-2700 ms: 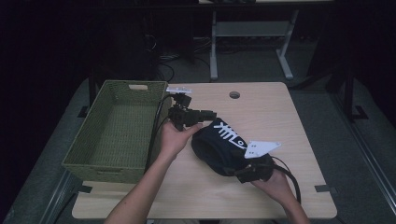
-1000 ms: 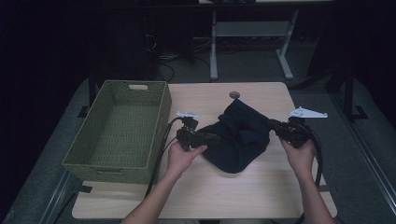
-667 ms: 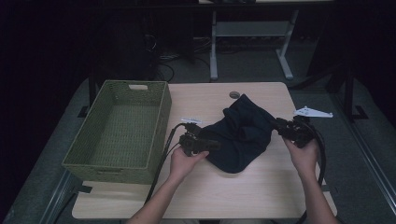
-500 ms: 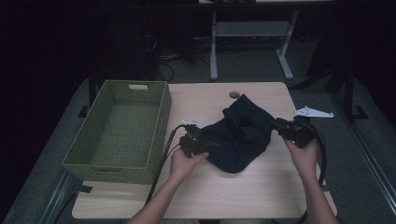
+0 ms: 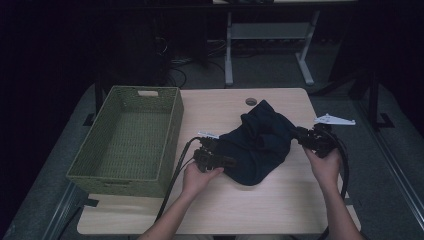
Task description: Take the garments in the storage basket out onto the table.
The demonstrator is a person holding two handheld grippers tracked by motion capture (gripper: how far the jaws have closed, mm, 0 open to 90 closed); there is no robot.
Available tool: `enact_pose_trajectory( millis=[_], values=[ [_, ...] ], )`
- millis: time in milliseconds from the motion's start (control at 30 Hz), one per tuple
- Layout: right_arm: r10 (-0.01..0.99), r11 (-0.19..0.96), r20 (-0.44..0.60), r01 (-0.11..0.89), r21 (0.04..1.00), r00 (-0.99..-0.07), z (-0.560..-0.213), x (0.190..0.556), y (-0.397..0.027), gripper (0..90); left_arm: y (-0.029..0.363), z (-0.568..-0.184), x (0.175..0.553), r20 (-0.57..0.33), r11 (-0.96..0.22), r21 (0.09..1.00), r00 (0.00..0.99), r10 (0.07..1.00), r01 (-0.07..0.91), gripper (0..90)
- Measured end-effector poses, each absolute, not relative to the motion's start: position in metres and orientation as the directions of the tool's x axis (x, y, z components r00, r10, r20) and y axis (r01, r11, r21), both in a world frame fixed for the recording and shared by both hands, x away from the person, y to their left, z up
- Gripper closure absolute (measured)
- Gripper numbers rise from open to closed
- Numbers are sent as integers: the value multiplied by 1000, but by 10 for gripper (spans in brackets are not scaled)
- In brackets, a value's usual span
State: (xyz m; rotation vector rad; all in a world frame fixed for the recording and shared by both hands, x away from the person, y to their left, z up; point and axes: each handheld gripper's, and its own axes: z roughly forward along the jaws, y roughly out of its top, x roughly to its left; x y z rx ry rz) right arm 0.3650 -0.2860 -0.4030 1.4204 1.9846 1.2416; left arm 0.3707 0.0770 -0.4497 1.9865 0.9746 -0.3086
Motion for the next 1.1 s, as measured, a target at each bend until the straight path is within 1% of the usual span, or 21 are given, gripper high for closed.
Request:
enact_pose_trajectory(
  millis=[333,400,633,767,867,1000,1100],
  values=[
    [898,94,160,534,840,-410,-398,362,-288,610,75,-457,368,-545,-328,583,658,520,743,750],
    [896,92,162,532,842,-413,-397,361,-288,608,74,-459,367,-548,-342,563,649,527,753,749],
    [888,94,168,526,845,-428,-395,358,-286,589,72,-466,359,-556,-360,534,639,532,765,749],
    [881,101,167,521,848,-443,-394,355,-284,590,70,-467,354,-557,-370,530,642,526,763,751],
    [886,125,146,530,839,-441,-396,358,-281,591,69,-467,349,-558,-377,527,644,522,762,754],
    [879,108,172,537,836,-445,-400,361,-280,593,68,-467,341,-556,-386,531,654,513,754,754],
    [874,120,170,541,833,-456,-401,361,-277,593,66,-467,336,-559,-393,529,657,507,753,753]
  ],
)
